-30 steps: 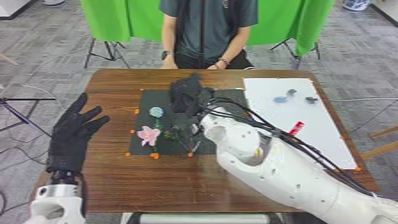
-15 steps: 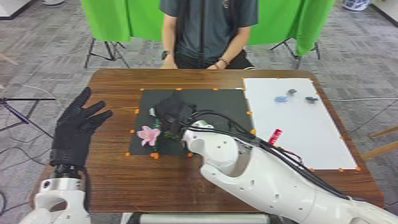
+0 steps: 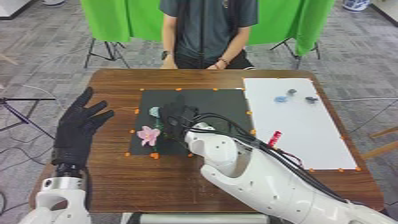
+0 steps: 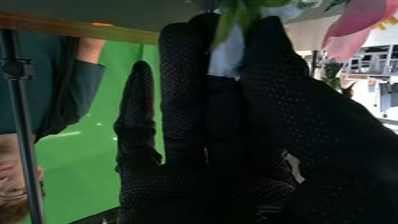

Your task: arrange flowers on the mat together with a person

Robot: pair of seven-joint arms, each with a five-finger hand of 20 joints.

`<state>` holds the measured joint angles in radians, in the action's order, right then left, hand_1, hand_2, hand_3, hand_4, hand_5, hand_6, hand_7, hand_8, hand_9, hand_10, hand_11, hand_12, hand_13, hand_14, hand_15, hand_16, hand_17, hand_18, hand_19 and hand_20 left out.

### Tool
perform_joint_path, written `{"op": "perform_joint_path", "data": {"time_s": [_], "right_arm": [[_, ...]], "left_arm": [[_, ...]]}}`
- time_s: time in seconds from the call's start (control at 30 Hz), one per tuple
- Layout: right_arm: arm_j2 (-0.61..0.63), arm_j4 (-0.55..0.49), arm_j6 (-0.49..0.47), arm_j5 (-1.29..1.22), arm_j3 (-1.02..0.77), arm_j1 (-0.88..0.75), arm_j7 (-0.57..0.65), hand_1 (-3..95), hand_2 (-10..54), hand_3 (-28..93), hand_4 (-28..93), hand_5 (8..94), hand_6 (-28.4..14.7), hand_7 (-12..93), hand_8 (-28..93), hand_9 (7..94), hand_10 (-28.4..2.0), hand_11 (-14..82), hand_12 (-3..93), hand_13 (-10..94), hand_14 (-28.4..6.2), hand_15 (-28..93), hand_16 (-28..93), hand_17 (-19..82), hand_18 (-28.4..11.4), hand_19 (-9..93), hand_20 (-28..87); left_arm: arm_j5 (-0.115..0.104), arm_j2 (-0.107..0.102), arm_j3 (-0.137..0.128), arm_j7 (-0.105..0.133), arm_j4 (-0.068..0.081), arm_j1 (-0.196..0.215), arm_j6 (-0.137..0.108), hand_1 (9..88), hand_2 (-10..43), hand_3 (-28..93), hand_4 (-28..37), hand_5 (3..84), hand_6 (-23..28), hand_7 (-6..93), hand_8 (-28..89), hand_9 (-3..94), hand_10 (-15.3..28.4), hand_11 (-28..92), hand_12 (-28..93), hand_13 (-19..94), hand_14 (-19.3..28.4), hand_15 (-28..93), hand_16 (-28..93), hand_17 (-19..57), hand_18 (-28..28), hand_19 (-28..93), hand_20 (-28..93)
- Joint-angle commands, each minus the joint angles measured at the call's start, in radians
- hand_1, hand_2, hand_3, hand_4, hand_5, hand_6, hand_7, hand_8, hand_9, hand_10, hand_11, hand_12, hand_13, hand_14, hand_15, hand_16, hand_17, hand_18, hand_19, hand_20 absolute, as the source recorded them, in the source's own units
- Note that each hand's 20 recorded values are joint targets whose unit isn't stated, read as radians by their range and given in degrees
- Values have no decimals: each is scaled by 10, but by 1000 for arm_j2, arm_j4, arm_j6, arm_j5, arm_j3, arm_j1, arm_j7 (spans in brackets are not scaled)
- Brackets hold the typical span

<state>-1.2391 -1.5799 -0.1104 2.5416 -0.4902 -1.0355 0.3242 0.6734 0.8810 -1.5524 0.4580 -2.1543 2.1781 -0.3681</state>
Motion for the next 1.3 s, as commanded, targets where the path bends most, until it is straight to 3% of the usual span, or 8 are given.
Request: {"op": "perform_joint_path", "data": {"time_s": [0.03,0.37,0.53,0.87,1.03,1.3], "right_arm": [[-16,-20,-35,26,-20,-12,-18,500,-95,709,-283,699,62,255,-59,658,-91,310,304,564,-69,613,239,132,-161,660,316],[-7,-54,-44,-10,-21,0,-19,421,-95,779,-283,661,61,234,-82,591,-117,436,211,537,-94,665,162,113,-165,654,326],[-12,-66,-39,-15,-17,9,-22,392,-95,805,-283,645,60,224,-145,590,-118,443,199,525,-98,672,157,106,-170,650,331],[-5,-96,-41,-42,-25,22,-27,363,-95,807,-283,628,55,221,-155,561,-122,439,197,512,-106,677,154,99,-176,650,337],[5,-148,-25,-145,-80,7,-16,345,-95,802,-283,619,49,213,-152,560,-124,435,195,512,-109,677,153,97,-179,647,339],[69,-331,28,-519,-299,-85,39,314,-95,793,-272,601,33,193,-143,567,-133,340,171,504,-130,642,137,98,-182,643,335]], "left_arm": [[7,8,-1,-19,1,11,9,232,44,799,-283,337,35,104,-90,370,173,219,89,301,267,467,-76,-69,248,519,203],[10,7,-11,-25,-4,28,12,236,44,800,-282,339,39,103,-90,370,174,218,89,301,267,463,-76,-69,248,519,201],[13,9,-8,-30,-3,26,11,236,44,801,-282,339,39,103,-90,370,174,218,89,301,267,462,-76,-69,248,519,201],[14,12,-14,-30,-7,36,8,238,45,799,-280,338,38,104,-90,370,174,218,89,301,267,463,-75,-69,248,519,200],[3,4,-12,-5,-11,45,-6,238,45,799,-280,338,37,103,-90,370,175,217,89,301,266,462,-75,-69,248,519,200],[-7,-6,-18,29,-15,74,-32,226,48,790,-282,338,35,104,-91,370,174,218,90,301,267,462,-75,-69,247,518,199]]}}
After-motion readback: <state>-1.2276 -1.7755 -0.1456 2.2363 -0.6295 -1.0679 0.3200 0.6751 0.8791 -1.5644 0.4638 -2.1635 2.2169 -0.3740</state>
